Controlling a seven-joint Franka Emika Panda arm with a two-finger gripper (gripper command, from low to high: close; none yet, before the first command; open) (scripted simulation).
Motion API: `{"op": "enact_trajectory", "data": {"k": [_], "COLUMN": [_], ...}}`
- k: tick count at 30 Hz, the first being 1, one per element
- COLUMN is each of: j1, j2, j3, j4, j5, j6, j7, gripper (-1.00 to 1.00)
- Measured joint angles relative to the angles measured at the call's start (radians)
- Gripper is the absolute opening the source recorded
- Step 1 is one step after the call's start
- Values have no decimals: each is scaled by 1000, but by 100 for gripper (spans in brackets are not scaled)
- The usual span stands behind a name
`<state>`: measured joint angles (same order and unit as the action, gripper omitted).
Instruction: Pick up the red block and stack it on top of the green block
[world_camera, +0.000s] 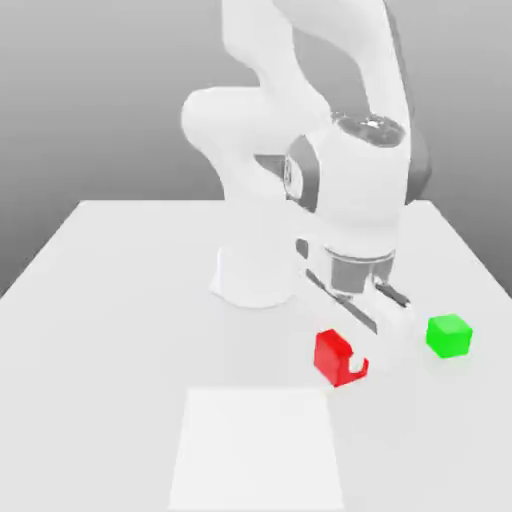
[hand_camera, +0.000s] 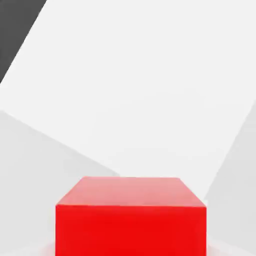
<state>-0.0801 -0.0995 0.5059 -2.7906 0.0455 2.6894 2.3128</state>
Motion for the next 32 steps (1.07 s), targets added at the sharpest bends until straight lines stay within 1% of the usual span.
{"op": "enact_trajectory", "data": {"k": [6, 12, 13, 14, 15, 16, 24, 26, 29, 32], "j1": [120, 258, 245, 218, 178, 127, -376, -496, -634, -729], "j2": [-51, -98, -114, -138, -149, -151, -106, -110, -128, -145], "j3": [146, 288, 353, 435, 509, 577, 1098, 1226, 1384, 1499], "j4": [-6, -14, -14, -12, -10, -9, -5, -1, 7, 17], "j5": [98, 228, 277, 342, 383, 403, 422, 452, 528, 608], "j6": [-31, -47, -52, -61, -62, -56, 39, 58, 80, 100], "j7": [281, 539, 562, 574, 579, 582, 584, 563, 509, 452], "gripper": [-100, -100, -100, -100, -100, -100, -100, -100, -100, -100]}}
